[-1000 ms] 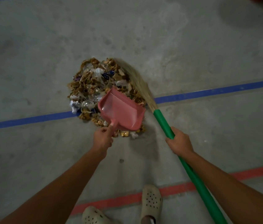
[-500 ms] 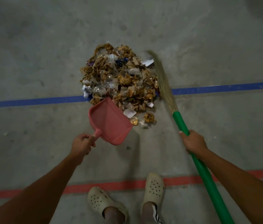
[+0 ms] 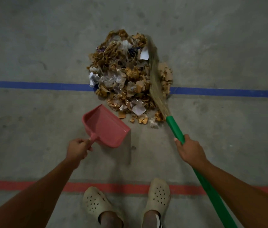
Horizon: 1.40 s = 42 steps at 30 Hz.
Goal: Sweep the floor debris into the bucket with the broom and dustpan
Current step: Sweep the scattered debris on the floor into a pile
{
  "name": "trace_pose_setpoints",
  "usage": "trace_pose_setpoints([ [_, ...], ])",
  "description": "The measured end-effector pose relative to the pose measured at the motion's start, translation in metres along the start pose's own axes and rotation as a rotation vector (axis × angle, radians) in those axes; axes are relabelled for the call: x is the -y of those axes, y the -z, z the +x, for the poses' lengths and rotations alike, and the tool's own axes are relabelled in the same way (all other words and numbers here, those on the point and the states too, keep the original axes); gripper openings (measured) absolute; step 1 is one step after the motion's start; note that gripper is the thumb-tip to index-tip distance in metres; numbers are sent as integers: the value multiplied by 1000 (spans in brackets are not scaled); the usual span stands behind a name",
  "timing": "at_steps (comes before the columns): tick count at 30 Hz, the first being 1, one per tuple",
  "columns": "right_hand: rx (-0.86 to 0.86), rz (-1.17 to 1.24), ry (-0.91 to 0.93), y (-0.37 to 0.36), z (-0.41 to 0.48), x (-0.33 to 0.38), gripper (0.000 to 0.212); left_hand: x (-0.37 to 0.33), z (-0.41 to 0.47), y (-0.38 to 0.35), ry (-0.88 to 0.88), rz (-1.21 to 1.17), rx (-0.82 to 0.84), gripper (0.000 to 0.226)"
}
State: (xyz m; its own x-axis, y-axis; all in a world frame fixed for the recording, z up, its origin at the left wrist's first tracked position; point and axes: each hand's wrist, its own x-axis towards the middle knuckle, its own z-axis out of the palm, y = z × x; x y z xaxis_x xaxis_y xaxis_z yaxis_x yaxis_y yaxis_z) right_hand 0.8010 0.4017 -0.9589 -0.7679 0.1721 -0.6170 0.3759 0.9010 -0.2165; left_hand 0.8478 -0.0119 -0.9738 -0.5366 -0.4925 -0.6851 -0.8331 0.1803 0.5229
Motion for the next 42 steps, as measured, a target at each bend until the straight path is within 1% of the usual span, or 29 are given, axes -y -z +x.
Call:
trace_pose_setpoints([
  [4,12,2,-6,-12,7,1,49,-4,16,-12,5,16,34,24],
  [7,39,10,-1,-20,14,2,48,-10,25,-26,-3,0,55,23],
  [11,62,8,40,-24,27,1,50,-16,39,-45,28,-11,76,20],
  [14,119,34,55,-20,40,3,48,-19,51,-58,50,27,112,20],
  [17,168,29,88,-15,48,-2,47,-26,63,-75,35,63,119,24],
  [20,192,5,138,-16,51,-14,48,-31,72,-93,-21,45,89,37],
  [22,197,-5,160,-18,50,-21,48,-31,76,-100,-39,48,97,43],
  [28,150,-80,256,-25,39,-47,47,-27,85,-96,-41,61,197,46],
  [32,174,-99,300,-32,17,-63,46,-36,86,-102,-104,0,172,42],
  [35,120,-96,277,-35,-2,-65,50,-41,81,-107,-132,-44,143,39],
  [40,-11,-92,147,-31,-29,-63,55,-50,75,-105,-151,-141,136,35],
  [42,-86,-77,125,-24,-39,-58,56,-54,72,-100,-161,-170,123,36],
])
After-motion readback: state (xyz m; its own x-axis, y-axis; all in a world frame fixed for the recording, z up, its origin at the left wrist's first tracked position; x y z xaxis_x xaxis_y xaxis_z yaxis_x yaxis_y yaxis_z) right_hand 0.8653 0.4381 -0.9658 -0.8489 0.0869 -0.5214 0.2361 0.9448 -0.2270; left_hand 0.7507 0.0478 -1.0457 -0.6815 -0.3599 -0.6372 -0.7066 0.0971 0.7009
